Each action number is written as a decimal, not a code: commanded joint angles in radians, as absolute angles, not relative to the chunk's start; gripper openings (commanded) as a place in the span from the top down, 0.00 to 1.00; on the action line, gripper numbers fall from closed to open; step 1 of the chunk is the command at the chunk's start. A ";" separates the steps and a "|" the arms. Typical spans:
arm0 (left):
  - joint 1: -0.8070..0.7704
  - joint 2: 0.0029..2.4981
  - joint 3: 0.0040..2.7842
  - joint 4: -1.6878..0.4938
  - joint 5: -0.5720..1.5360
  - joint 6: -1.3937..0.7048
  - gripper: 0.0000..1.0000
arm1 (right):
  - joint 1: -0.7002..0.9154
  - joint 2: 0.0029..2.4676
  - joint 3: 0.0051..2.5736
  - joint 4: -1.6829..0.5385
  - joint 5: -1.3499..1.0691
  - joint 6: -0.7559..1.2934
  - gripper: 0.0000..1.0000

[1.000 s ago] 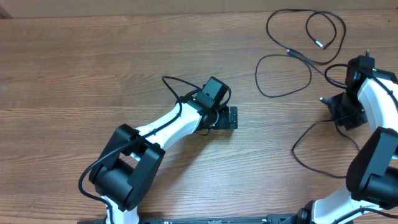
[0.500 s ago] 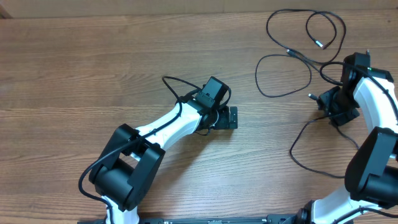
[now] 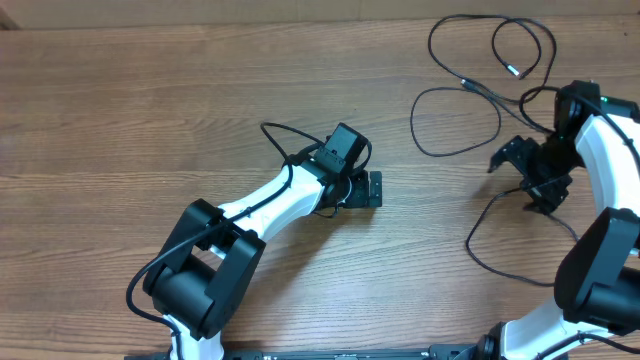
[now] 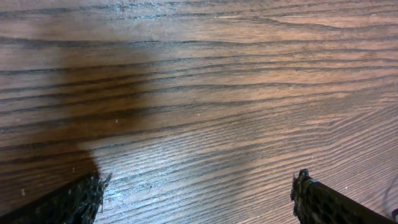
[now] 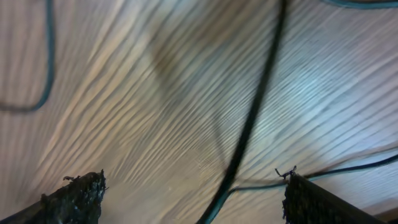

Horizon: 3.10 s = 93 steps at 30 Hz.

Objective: Untangle cables

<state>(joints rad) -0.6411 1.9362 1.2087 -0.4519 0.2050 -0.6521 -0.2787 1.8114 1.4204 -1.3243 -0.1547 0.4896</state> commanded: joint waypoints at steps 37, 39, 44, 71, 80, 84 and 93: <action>-0.635 1.953 1.200 -0.463 0.176 -0.651 0.00 | -0.210 1.596 1.090 -1.125 -0.150 0.566 0.96; -0.635 1.953 1.200 -0.463 0.176 -0.651 0.00 | -0.202 1.596 1.068 -1.093 -0.155 0.589 0.96; -0.635 1.953 1.200 -0.463 0.176 -0.651 0.01 | -0.193 1.596 1.054 -1.064 -0.159 0.607 0.96; -0.635 1.953 1.200 -0.471 0.176 -0.651 0.00 | -0.108 1.597 1.068 -0.960 -0.105 0.723 0.96; -0.634 1.953 1.200 -0.475 0.176 -0.651 0.00 | -0.109 1.596 1.228 -1.205 0.033 0.722 0.96; -0.634 1.953 1.200 -0.486 0.176 -0.651 0.00 | -0.109 1.595 1.320 -1.311 0.121 0.722 0.96; -0.634 1.953 1.200 -0.513 0.175 -0.650 0.00 | -0.238 1.594 1.403 -1.301 0.154 0.736 0.85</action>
<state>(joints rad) -0.6411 1.9358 1.2133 -0.4854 0.1936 -0.6518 -0.1642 1.5978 1.3731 -1.3231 0.1291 0.7315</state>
